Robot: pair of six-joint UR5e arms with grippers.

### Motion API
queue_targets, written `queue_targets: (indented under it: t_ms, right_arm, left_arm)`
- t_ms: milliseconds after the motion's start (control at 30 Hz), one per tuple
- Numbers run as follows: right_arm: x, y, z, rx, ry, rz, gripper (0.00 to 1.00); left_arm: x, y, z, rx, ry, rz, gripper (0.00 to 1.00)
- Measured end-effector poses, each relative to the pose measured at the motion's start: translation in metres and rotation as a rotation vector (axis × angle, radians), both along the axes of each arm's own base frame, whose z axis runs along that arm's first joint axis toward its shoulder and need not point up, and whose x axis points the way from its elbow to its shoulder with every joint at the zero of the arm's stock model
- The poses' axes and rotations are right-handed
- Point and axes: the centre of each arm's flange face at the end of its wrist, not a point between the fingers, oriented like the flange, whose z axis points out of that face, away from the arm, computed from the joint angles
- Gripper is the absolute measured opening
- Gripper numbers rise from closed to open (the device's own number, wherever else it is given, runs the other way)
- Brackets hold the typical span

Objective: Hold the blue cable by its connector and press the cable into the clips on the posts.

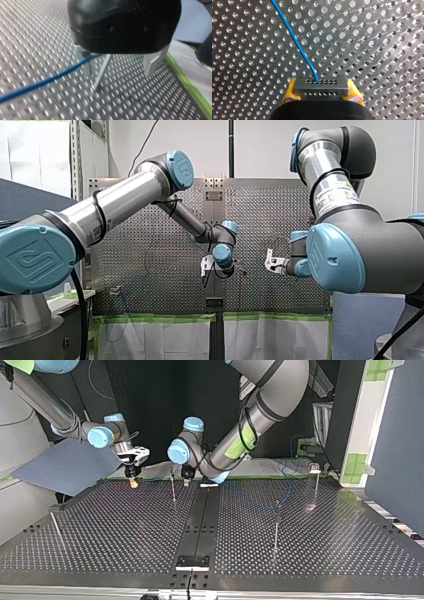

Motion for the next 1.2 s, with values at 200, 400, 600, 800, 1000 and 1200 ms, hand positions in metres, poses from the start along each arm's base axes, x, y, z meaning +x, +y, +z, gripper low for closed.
queue_targets:
  t_ms: [200, 400, 600, 800, 1000, 1200]
  right_arm:
    - [0.000, 0.000, 0.000, 0.003, -0.002, 0.001, 0.00]
    - [0.000, 0.000, 0.000, 0.005, -0.002, 0.001, 0.00]
    - [0.000, 0.001, 0.000, 0.007, -0.002, 0.002, 0.00]
    - [0.000, 0.001, -0.001, 0.010, -0.002, 0.002, 0.00]
    - [0.000, 0.001, -0.001, 0.010, -0.003, 0.003, 0.00]
    - [0.000, 0.001, -0.001, 0.010, -0.003, 0.003, 0.00]
  left_arm:
    - [-0.028, -0.017, 0.020, -0.031, -0.040, -0.038, 1.00]
    - [-0.056, -0.020, 0.009, -0.014, -0.027, -0.053, 1.00]
    - [-0.070, -0.018, -0.002, 0.008, -0.009, -0.050, 1.00]
    - [-0.072, -0.021, -0.002, -0.001, -0.017, -0.055, 1.00]
    - [-0.070, -0.023, -0.007, -0.024, -0.045, -0.028, 1.00]
    - [-0.063, -0.021, -0.028, -0.047, -0.057, -0.003, 1.00]
